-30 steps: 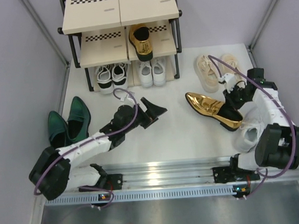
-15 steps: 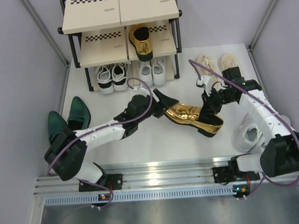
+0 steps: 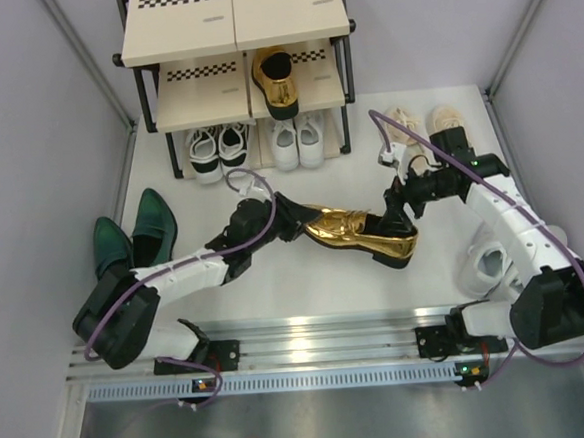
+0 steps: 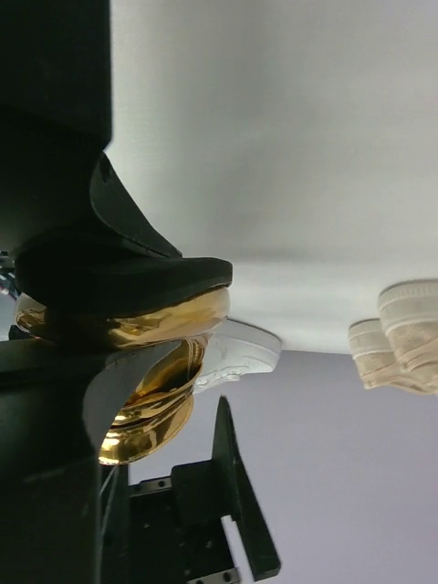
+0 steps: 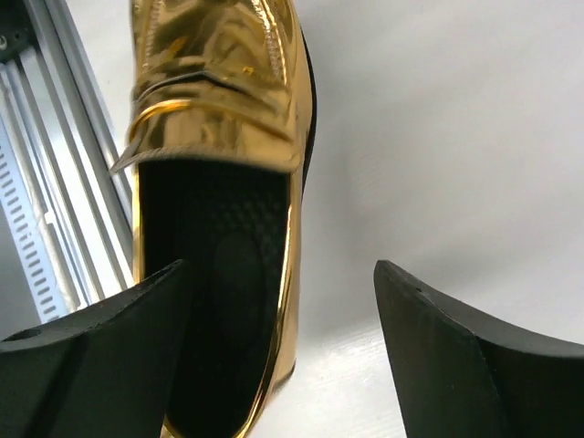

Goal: Place and organize the shoes onto the shoe shelf
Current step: Pick up the shoe at the center of the board.

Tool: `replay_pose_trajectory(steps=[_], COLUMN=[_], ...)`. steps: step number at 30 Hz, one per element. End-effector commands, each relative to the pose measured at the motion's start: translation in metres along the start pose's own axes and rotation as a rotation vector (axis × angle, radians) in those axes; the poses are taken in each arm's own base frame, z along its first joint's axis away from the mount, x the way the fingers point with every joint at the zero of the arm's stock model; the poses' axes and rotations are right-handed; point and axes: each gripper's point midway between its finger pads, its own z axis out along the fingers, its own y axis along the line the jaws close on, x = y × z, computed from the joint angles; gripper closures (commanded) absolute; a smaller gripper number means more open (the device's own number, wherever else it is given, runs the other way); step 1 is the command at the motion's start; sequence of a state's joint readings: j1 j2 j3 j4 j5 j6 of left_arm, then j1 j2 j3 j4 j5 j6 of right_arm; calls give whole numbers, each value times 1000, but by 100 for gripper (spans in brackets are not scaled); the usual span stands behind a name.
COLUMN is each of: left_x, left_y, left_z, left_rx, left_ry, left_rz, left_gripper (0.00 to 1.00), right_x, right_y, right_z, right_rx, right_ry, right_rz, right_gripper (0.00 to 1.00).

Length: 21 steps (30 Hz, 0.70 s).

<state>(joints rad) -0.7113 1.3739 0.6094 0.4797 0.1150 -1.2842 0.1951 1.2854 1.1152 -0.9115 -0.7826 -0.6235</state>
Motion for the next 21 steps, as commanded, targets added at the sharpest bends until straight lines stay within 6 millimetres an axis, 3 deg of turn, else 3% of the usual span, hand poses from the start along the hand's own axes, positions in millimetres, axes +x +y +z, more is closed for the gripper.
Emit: replay_pose_trajectory(steps=[1, 2, 4, 9, 11, 15, 16, 21], left_x=[-39, -52, -58, -80, -84, -81, -80, -77], left_y=[-45, -47, -33, -38, -43, -57, -59, -73], left_z=[-29, -38, -45, -69, -76, -82, -82, -87], left_rx=[205, 216, 175, 191, 203, 229, 234, 269], left_ry=[-84, -110, -119, -149, -153, -116, -107, -83], left_rz=[-167, -178, -202, -207, -196, -150, -146, -112], left_gripper=[100, 100, 100, 100, 100, 100, 100, 100], right_x=[-53, -59, -73, -72, -63, -62, -71, -76], right_y=[13, 15, 29, 73, 75, 41, 34, 20], right_z=[-20, -23, -31, -35, -29, -18, -20, -21], right_rx=[-16, -22, -72, -250, -260, -94, -52, 6], right_ry=[-158, -183, -251, -395, -398, -382, -406, -388], right_rz=[-189, -215, -274, -451, -439, -403, -438, -384], right_gripper=[18, 14, 1, 1, 0, 1, 0, 1])
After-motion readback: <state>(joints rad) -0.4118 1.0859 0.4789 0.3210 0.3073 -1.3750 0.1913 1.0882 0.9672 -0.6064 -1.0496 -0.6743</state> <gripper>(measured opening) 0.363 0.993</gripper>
